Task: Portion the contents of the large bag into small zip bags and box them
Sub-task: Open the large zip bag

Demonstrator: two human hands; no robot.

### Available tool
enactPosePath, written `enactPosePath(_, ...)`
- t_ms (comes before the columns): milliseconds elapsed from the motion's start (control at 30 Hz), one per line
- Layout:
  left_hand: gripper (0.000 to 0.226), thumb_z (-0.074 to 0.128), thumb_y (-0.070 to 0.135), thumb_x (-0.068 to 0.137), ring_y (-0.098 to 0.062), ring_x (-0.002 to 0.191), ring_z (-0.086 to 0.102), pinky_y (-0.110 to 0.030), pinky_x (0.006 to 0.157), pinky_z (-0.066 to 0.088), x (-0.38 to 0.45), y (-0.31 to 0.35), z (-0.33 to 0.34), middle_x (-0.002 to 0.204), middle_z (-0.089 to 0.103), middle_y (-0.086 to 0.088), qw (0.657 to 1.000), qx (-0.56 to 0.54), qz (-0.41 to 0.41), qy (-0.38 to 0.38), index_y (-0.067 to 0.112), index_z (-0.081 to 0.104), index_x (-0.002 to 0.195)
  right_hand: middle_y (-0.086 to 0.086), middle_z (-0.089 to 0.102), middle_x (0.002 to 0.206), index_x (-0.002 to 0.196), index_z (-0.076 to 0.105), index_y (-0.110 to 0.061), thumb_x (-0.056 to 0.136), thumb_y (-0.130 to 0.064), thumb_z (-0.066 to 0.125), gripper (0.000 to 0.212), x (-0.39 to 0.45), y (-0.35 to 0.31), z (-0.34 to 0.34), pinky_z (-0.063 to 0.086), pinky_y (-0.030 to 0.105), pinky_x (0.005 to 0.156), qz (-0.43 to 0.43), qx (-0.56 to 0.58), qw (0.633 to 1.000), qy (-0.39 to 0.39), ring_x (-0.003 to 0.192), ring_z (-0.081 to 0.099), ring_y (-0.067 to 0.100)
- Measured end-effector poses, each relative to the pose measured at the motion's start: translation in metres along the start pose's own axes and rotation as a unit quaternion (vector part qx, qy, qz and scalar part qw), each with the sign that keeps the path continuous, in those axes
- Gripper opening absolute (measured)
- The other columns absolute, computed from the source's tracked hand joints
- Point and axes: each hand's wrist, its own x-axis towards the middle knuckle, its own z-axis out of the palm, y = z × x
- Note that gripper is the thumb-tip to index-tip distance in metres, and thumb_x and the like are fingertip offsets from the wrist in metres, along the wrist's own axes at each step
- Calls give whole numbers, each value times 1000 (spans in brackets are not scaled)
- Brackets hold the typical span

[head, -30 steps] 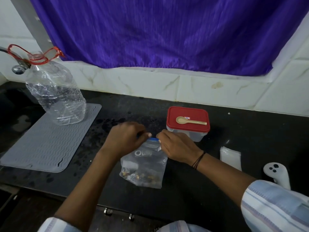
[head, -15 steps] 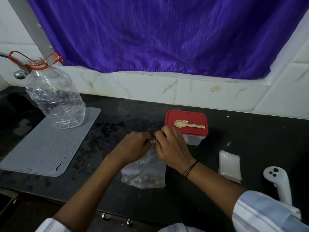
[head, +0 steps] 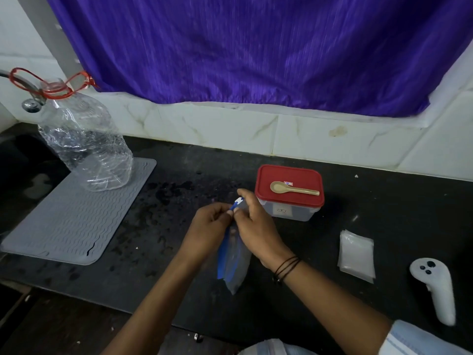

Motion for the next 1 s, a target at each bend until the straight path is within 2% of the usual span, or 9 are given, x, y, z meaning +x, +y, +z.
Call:
enactPosePath(167,30,51,12,102,-24,59,55,-38,61,49,-4,-15,13,63,59,-16,995,-72,-35,60,-10,61,84,-7,65,88,153,14,-33,95,-17,52,71,-7,9,3,51,23,74,-22,-15,999,40,82,64,8)
enactPosePath(300,34,52,17,102,-21,54,43,-33,52,39,0,-25,16,59,49,-8,987,-102,-51,109,-7,56,79,-8,67,85,141,39,-25,97,-15,53,47,-12,9,-4,51,18,73,-35,-33,995,84,80,64,2)
enactPosePath(400,35,54,28,103,-17,56,49,-31,52,43,-2,-24,15,63,55,-3,990,-100,-42,94,1,61,82,-6,71,90,111,60,-26,97,-13,53,21,-14,9,-5,58,34,82,40,80,994,68,82,70,7)
enactPosePath(600,34,49,26,105,-12,48,41,-25,44,34,-2,-26,16,58,48,-4,993,-103,-35,52,5,58,80,9,61,76,105,62,-3,98,-2,41,22,-12,11,-5,55,34,64,200,412,888,27,63,60,16)
enactPosePath(733,43,45,29,106,-32,74,61,-44,74,54,0,-31,17,84,65,-25,971,-207,-110,46,-10,60,95,14,65,83,113,61,-7,91,4,42,31,-2,18,0,51,30,60,264,474,837,68,66,59,17)
enactPosePath(800,45,41,28,107,-30,85,69,-49,88,55,3,-30,18,97,71,-25,944,-277,-168,55,-10,63,105,14,67,100,111,60,-18,90,1,44,32,0,26,3,53,39,76,257,421,864,102,85,63,24)
enactPosePath(867,41,40,28,108,-20,70,70,-40,75,54,7,-31,19,80,72,-14,901,-361,-228,69,0,66,93,10,64,103,104,60,-23,95,-8,45,22,-5,28,6,53,40,83,189,332,916,122,91,62,21)
enactPosePath(933,34,48,26,105,-16,60,69,-35,69,51,9,-32,16,70,70,-8,855,-438,-270,63,5,65,85,6,63,95,100,59,-23,98,-23,52,8,-10,31,4,53,35,81,79,270,951,128,85,59,15)
enactPosePath(1000,19,69,21,92,-19,69,70,-33,77,50,10,-35,10,82,69,-10,827,-481,-289,33,2,66,88,2,65,88,103,60,-22,92,-34,62,15,-10,38,-3,53,29,73,-8,176,978,109,79,61,10)
